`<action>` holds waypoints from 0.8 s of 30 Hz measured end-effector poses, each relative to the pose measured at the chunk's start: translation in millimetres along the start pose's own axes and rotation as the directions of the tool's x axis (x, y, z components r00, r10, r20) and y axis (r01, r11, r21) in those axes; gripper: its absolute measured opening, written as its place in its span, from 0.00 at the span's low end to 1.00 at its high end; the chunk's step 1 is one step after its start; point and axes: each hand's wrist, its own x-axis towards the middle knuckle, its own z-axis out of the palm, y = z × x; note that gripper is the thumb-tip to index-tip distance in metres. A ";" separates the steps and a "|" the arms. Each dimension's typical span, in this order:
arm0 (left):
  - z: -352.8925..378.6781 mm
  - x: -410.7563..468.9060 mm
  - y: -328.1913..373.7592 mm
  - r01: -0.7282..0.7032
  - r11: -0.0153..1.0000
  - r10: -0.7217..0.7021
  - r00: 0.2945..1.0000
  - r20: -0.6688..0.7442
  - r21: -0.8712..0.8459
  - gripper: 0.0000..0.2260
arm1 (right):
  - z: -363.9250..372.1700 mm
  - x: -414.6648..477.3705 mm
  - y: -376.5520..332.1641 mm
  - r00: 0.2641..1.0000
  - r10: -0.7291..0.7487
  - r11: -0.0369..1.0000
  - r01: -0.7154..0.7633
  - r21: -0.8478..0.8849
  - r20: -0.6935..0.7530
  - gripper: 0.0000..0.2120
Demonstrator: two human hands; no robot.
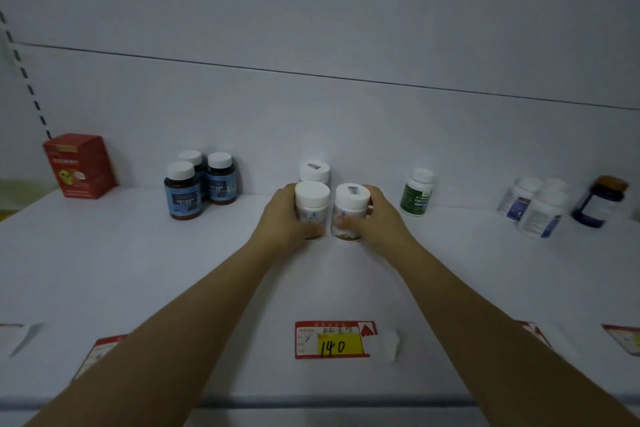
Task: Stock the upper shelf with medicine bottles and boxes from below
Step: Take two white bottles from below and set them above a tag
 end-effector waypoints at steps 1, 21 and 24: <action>-0.2 3.9 -0.9 -0.010 1.000 0.009 1.000 0.005 0.005 0.30 | 2.0 5.0 0.9 0.999 -0.002 0.998 0.000 -0.059 -0.036 0.30; 17.4 41.2 -10.2 0.065 0.984 -0.071 0.997 0.030 0.167 0.33 | 24.6 73.5 0.7 0.982 -0.042 0.910 -0.038 -0.412 -0.182 0.23; 17.8 42.6 -8.9 0.084 0.980 -0.091 0.995 0.033 0.178 0.33 | 23.0 75.8 1.8 0.982 -0.044 0.908 -0.037 -0.417 -0.182 0.24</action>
